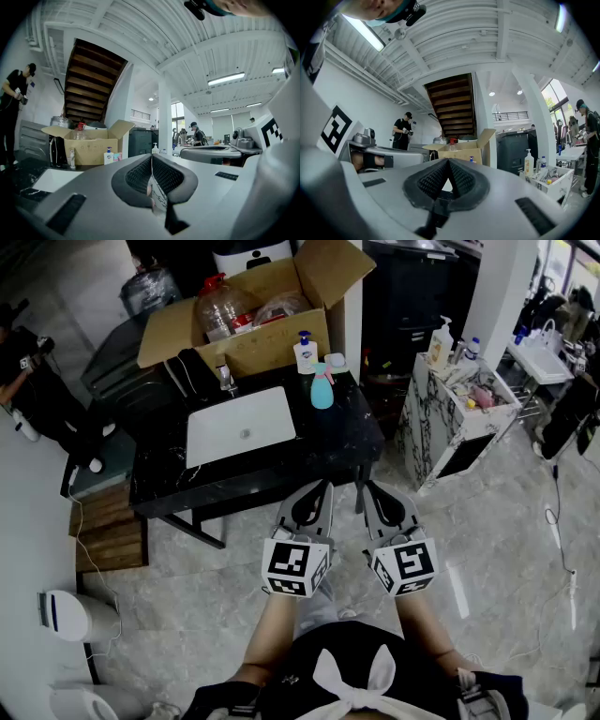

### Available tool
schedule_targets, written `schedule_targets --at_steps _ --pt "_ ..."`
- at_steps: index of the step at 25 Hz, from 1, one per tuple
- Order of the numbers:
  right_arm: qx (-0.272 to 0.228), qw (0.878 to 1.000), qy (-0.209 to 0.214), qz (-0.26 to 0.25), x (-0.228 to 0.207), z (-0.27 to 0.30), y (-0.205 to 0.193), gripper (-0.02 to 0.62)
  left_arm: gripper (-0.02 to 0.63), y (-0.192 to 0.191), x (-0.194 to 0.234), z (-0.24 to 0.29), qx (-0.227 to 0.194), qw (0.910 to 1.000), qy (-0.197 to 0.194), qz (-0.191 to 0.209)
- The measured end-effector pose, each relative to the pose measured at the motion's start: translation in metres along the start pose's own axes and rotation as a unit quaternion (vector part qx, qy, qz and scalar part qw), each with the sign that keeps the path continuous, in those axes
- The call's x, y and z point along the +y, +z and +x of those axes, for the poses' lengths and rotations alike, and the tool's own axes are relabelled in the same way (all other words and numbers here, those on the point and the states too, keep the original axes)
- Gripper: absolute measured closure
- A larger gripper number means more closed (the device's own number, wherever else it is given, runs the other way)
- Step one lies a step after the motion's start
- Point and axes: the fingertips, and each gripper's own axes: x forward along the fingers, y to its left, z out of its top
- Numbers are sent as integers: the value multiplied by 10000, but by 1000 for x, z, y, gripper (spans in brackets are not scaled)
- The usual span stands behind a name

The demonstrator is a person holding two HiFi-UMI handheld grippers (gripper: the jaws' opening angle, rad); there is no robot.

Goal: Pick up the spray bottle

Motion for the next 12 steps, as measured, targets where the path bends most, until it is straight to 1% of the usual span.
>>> schedule_targets --at_steps 5,12 --pt "-42 10000 75 -18 -1 36 -1 572 578 -3 29 22 33 10000 -7 -1" --pt "38 10000 4 -55 -18 89 -4 572 578 -2 74 62 82 10000 -34 -31"
